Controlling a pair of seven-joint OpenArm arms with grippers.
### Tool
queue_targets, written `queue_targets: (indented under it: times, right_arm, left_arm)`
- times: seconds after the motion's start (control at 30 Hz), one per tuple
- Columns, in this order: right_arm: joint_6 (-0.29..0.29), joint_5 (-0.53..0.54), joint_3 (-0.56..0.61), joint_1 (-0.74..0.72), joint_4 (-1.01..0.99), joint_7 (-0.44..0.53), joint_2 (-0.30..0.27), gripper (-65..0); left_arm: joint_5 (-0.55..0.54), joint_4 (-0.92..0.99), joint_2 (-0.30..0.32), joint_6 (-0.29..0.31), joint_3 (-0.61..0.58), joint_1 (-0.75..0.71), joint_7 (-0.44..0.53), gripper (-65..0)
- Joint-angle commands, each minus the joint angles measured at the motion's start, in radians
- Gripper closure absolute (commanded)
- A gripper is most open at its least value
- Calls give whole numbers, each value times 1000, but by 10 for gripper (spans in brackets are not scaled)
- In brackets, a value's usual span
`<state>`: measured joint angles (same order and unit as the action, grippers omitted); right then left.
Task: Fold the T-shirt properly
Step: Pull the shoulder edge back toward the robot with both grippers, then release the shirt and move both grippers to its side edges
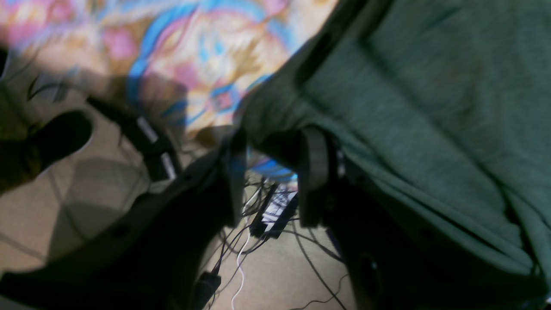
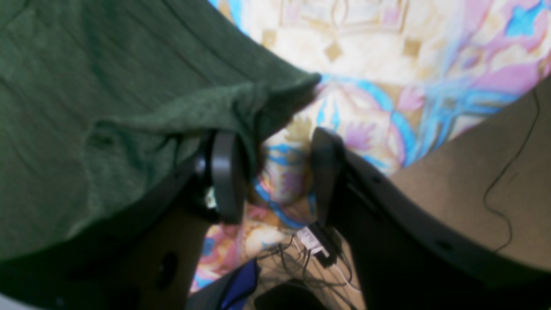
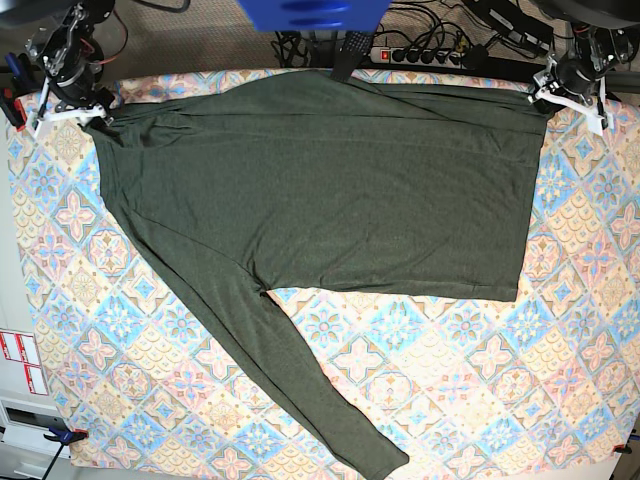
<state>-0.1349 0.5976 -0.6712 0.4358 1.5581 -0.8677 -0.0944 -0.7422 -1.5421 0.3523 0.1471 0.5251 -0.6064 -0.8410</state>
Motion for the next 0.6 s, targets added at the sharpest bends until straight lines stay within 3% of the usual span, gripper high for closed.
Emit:
queue_targets:
  times: [0.0, 0.37, 0.57]
  right_arm:
    - [-4, 5, -15, 2, 38, 25, -17, -246]
    - [-4, 6, -66, 4, 106, 25, 2, -244]
    - [-6, 6, -77, 4, 106, 25, 3, -244]
  left_arm:
    - [-4, -16, 18, -5, 7, -8, 10, -204]
    - [-3, -246, 15, -5, 8, -4, 10, -204]
    - [3, -266, 15, -7, 8, 92, 9, -204]
